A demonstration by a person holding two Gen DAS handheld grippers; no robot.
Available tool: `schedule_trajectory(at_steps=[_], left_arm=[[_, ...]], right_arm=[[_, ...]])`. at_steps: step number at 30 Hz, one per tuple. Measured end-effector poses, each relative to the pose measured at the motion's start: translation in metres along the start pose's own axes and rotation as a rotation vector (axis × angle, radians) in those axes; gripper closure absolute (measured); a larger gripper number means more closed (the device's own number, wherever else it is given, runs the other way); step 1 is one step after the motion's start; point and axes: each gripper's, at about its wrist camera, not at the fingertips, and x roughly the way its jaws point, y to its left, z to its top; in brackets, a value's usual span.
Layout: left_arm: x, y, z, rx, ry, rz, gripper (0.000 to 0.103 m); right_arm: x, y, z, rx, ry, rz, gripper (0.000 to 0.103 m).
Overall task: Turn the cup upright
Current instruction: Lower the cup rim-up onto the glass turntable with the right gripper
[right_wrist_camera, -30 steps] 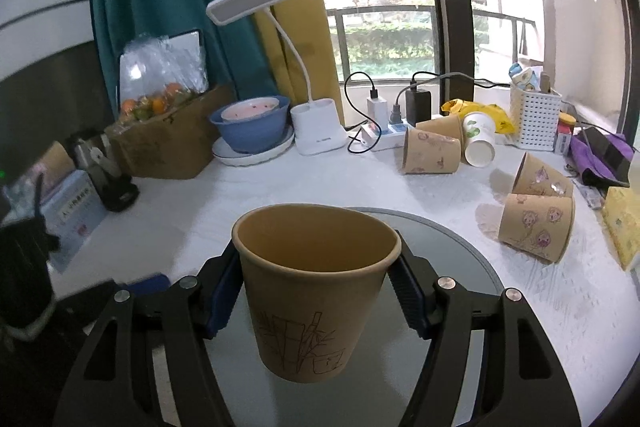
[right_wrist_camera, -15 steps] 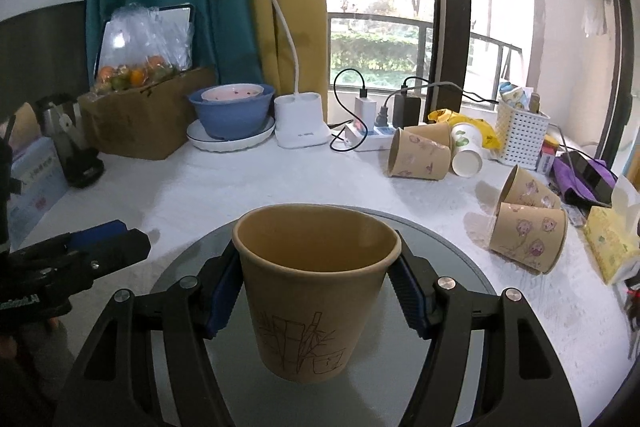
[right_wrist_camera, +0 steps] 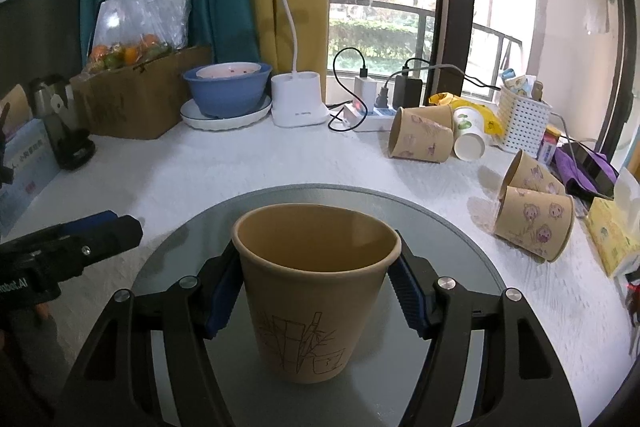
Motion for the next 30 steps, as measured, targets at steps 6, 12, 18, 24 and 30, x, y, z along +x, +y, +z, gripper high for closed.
schedule_trajectory(at_steps=[6,12,18,24,30], left_arm=[[0.001,-0.001,-0.001,0.008,0.003,0.004,0.029],[0.001,-0.003,-0.002,0.018,0.003,0.011,0.029],[0.002,-0.004,-0.002,0.028,0.005,0.015,0.029],[0.003,-0.004,-0.001,0.033,0.008,0.018,0.029],[0.002,-0.010,-0.001,0.065,0.008,0.030,0.029]], right_arm=[[-0.001,0.000,-0.003,-0.009,0.001,0.006,0.032],[-0.002,-0.003,-0.005,0.006,0.002,0.017,0.032],[-0.001,-0.003,-0.005,0.002,0.013,0.018,0.032],[-0.005,-0.003,-0.007,0.004,0.006,0.015,0.031],[-0.013,-0.008,-0.008,0.019,-0.014,0.017,0.023]])
